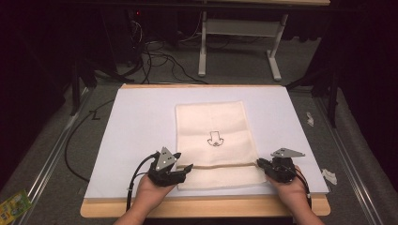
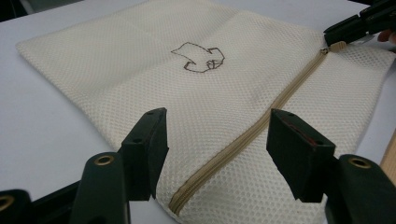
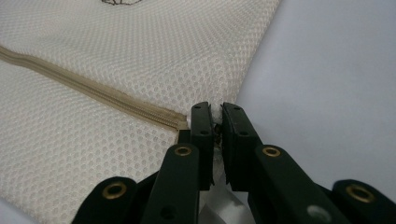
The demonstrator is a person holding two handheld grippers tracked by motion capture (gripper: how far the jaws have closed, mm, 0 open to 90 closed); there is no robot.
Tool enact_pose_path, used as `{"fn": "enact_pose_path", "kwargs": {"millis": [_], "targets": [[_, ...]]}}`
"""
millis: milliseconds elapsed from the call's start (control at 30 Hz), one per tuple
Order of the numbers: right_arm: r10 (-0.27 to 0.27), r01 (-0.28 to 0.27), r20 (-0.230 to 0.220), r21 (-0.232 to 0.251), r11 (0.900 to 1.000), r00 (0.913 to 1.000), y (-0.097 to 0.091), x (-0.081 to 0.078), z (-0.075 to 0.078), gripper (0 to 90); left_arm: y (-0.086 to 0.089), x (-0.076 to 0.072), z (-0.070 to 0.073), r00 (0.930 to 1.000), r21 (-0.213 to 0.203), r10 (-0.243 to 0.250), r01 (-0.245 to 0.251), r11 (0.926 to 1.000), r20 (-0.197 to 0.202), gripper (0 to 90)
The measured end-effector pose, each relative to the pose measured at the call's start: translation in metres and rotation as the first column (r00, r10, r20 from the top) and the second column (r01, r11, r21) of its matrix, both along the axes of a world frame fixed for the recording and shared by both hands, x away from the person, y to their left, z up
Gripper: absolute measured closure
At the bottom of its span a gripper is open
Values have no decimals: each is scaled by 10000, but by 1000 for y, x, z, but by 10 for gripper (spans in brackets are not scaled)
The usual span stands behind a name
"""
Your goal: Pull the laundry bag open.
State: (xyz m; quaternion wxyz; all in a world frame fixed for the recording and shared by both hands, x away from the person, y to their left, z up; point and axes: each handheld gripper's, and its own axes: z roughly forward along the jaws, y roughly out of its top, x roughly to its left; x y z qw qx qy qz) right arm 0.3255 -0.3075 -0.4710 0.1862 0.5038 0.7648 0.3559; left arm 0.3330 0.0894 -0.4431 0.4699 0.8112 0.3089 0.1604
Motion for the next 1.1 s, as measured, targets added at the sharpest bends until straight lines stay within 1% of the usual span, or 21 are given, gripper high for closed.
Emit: {"fn": "enact_pose_path", "kwargs": {"millis": [100,167,267,333,367,400,467,533,600,667,733,800,933,1000,1067,1100], "targets": [[75,-79,192,201,9998,9998,1,-1,5,852,2,0,0,9999,-109,-110,109,9999,-88,392],[103,-109,282,241,9996,9995,3,-3,8,852,2,0,0,9999,-42,-108,107,9999,-44,392],[259,-277,514,340,9990,9983,6,-6,13,853,1,-1,1,9999,-142,-146,146,9998,-13,392],[375,-400,645,373,9985,9972,9,-7,15,853,-1,-3,2,9997,-220,-207,210,9995,125,395],[466,-489,673,332,9983,9966,9,-8,16,853,-2,-4,3,9993,-257,-261,268,9993,263,398],[578,-598,720,248,9979,9957,11,-8,16,853,-3,-5,4,9991,-333,-277,287,9990,309,402],[618,-640,798,243,9977,9949,12,-8,17,853,-5,-6,4,9992,-447,-311,323,9985,269,411],[698,-723,859,265,9970,9939,10,-8,18,854,-9,-6,5,9991,-561,-413,419,9975,109,419],[685,-719,874,371,9967,9938,9,-8,19,854,-17,-8,6,9984,-577,-557,555,9968,-16,421],[683,-723,887,422,9965,9937,9,-8,19,854,-25,-10,7,9977,-634,-679,675,9957,-46,424],[677,-719,871,454,9964,9939,9,-8,19,853,-35,-11,8,9963,-780,-850,836,9934,-152,430],[683,-724,892,439,9964,9937,9,-8,19,853,-47,-12,8,9939,-833,-1065,1039,9911,-277,433],[685,-721,881,380,9967,9938,9,-8,19,852,-71,-17,3,9874,-633,-1529,1501,9866,-416,434],[699,-736,885,393,9965,9936,9,-8,19,852,-80,-18,2,9857,-605,-1630,1602,9852,-440,438],[698,-736,903,393,9965,9935,9,-7,19,852,-89,-17,0,9855,-632,-1639,1610,9849,-439,446],[723,-761,928,371,9964,9931,9,-7,19,852,-94,-16,-1,9853,-701,-1631,1593,9847,-512,450]]}}
